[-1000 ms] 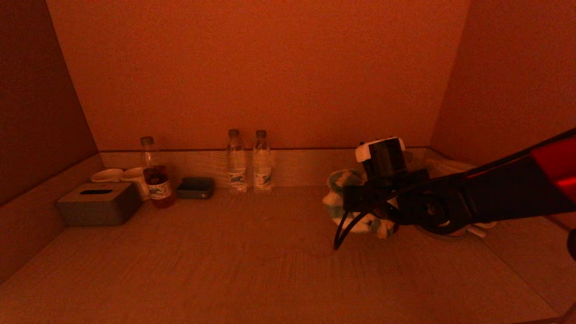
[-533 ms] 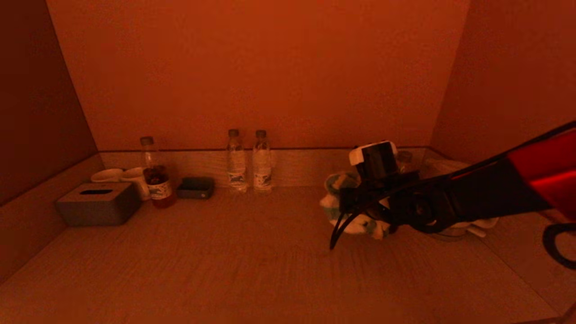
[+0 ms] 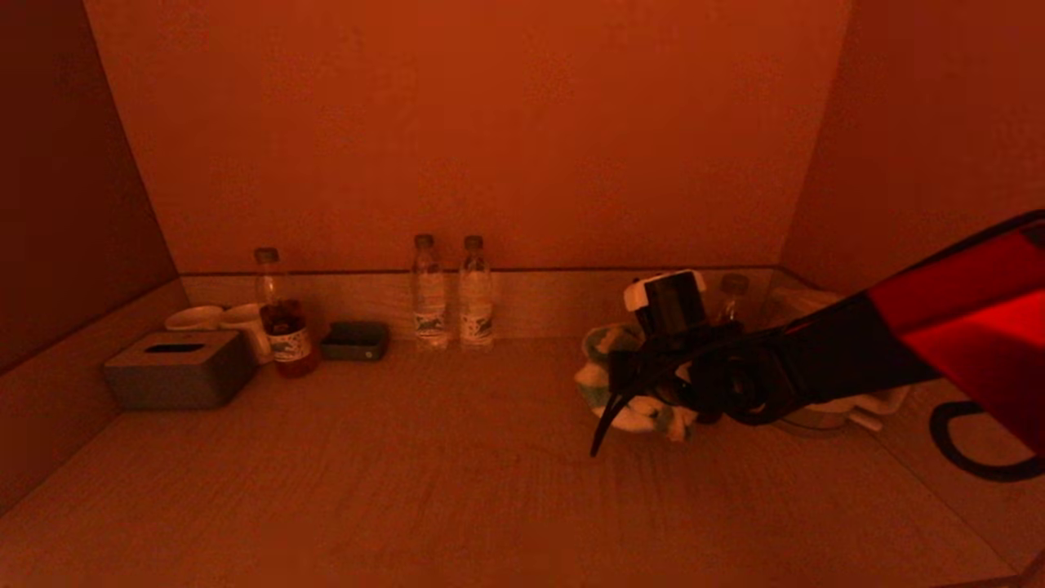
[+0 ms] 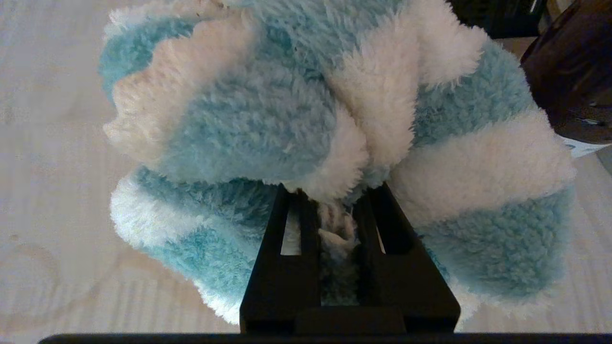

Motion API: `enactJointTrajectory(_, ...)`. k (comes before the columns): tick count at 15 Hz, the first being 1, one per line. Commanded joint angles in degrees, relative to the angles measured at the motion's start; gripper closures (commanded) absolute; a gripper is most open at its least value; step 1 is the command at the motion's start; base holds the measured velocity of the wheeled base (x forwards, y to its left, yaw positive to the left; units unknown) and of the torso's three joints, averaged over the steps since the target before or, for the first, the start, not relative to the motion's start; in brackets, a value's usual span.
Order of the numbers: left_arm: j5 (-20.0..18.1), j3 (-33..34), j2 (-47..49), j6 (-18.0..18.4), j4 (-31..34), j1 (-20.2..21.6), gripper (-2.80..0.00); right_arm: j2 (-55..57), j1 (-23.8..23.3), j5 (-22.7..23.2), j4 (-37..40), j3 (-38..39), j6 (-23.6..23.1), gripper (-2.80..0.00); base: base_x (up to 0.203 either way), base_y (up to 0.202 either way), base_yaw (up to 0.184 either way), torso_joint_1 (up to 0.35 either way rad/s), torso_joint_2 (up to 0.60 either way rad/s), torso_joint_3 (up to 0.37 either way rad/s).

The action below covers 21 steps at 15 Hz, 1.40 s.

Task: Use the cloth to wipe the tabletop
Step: Sweep the stains on the table

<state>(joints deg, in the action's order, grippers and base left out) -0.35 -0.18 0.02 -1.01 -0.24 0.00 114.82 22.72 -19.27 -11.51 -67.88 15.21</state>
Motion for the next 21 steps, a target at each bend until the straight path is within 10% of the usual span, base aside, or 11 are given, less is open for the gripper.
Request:
enactJointTrajectory(1,0.00,0.01,-0.02,-0.04,-0.02,-0.09,0.00,1.94,-0.52,0.10,-0.60,-0.49,0.13,0.00,0.000,0.000,0.000,0.000,0.00,0.000)
enactJointTrajectory(21,0.00,-0.08,-0.02,-0.04,-0.02,-0.09,0.00,9.81,-2.68,3.10,-2.73,-1.64,0.43,0.00,0.000,0.000,0.000,0.000,0.00,0.000)
